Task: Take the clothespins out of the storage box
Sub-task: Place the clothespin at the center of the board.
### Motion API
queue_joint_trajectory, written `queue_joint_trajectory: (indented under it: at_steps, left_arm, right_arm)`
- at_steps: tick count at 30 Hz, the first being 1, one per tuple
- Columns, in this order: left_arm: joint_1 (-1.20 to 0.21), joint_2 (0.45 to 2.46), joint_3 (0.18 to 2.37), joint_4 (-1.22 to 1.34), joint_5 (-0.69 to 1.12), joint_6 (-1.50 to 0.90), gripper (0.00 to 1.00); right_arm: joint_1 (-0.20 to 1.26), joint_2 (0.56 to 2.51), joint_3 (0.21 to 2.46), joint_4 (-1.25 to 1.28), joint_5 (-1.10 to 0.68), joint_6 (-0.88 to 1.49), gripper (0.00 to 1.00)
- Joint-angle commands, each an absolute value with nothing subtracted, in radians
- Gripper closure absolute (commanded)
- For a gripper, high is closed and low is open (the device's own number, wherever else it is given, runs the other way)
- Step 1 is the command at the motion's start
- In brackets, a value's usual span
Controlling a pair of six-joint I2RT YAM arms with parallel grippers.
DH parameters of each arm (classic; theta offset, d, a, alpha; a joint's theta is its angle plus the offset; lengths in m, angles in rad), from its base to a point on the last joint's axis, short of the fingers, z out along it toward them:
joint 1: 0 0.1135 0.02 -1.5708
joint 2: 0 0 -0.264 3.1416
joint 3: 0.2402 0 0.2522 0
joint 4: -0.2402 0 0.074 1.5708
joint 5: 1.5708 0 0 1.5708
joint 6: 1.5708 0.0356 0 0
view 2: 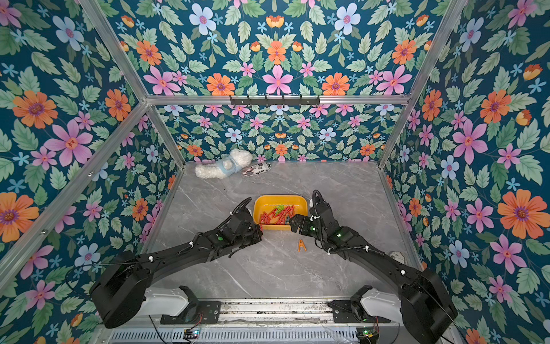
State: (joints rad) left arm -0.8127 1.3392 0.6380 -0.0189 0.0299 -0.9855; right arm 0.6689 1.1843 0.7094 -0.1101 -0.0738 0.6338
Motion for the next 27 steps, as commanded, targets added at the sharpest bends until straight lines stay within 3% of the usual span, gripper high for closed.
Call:
queue_joint_trajectory:
  at_steps: [1, 11, 21, 27]
  left_arm:
    - [-0.832, 1.324, 0.575, 0.1, 0.0, -1.106, 1.0]
    - [-0.841, 1.36, 0.453, 0.264, 0.022, -1.168, 1.0]
    - [-0.845, 1.334, 0.405, 0.254, 0.013, -1.176, 1.0]
    - [-0.845, 1.332, 0.406, 0.227, 0.014, -1.168, 0.88]
  right_arm:
    - [0.687, 1.178, 0.71, -0.109, -0.062, 0.632, 0.01]
    - [0.727, 1.179, 0.704, -0.114, -0.037, 0.652, 0.01]
    - [0.738, 1.183, 0.703, -0.114, -0.025, 0.667, 0.01]
    - [0.738, 1.186, 0.705, -0.115, -0.017, 0.667, 0.01]
